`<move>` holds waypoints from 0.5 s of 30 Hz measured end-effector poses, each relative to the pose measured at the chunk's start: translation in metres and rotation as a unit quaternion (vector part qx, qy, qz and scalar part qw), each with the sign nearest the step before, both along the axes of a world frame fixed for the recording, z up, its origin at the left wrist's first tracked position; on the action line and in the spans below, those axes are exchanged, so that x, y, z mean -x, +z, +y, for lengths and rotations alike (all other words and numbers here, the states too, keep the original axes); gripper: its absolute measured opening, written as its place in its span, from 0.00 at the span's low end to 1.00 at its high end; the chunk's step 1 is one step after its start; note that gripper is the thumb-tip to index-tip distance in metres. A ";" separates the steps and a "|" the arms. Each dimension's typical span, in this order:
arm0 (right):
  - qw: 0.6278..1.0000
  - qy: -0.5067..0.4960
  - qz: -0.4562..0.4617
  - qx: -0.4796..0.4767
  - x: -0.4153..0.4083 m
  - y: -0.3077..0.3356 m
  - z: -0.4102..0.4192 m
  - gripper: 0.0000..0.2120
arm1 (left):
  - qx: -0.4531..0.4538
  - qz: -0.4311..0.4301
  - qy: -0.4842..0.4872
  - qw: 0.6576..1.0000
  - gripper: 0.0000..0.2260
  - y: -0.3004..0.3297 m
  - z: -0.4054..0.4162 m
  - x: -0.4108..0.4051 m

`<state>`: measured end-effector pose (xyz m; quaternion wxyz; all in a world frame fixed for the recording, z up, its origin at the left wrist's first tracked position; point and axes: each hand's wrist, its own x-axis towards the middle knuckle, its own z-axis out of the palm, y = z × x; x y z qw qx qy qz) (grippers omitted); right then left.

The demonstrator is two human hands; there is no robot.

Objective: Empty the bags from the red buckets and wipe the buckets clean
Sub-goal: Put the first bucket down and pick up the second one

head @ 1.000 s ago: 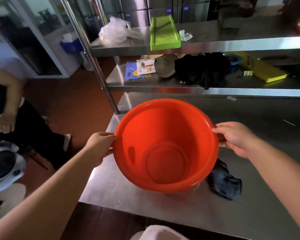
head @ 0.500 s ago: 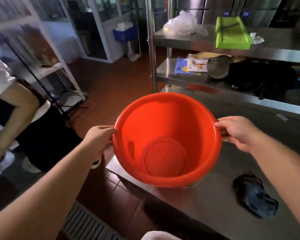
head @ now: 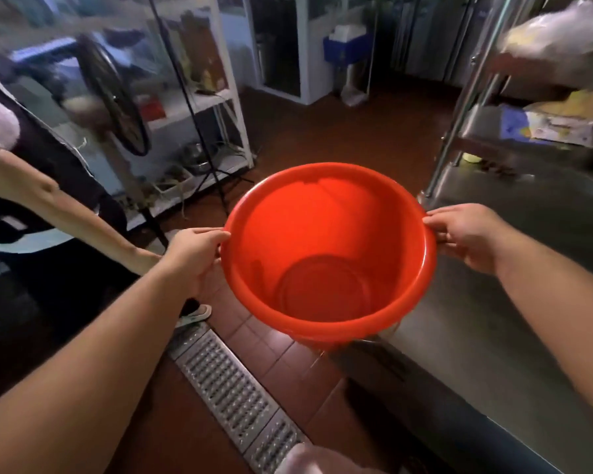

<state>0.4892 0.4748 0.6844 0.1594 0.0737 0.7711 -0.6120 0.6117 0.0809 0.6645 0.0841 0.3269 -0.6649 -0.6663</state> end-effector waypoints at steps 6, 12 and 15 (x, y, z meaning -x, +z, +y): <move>0.999 0.028 -0.037 0.004 0.012 -0.014 -0.107 0.06 | -0.007 -0.015 0.048 0.999 0.09 -0.004 -0.091 -0.021; 0.995 0.076 -0.062 -0.012 0.053 -0.025 -0.181 0.09 | -0.015 -0.031 0.080 0.996 0.09 -0.020 -0.159 -0.004; 0.992 0.101 -0.066 -0.031 0.089 -0.033 -0.211 0.07 | -0.008 -0.043 0.093 0.995 0.08 -0.030 -0.185 0.023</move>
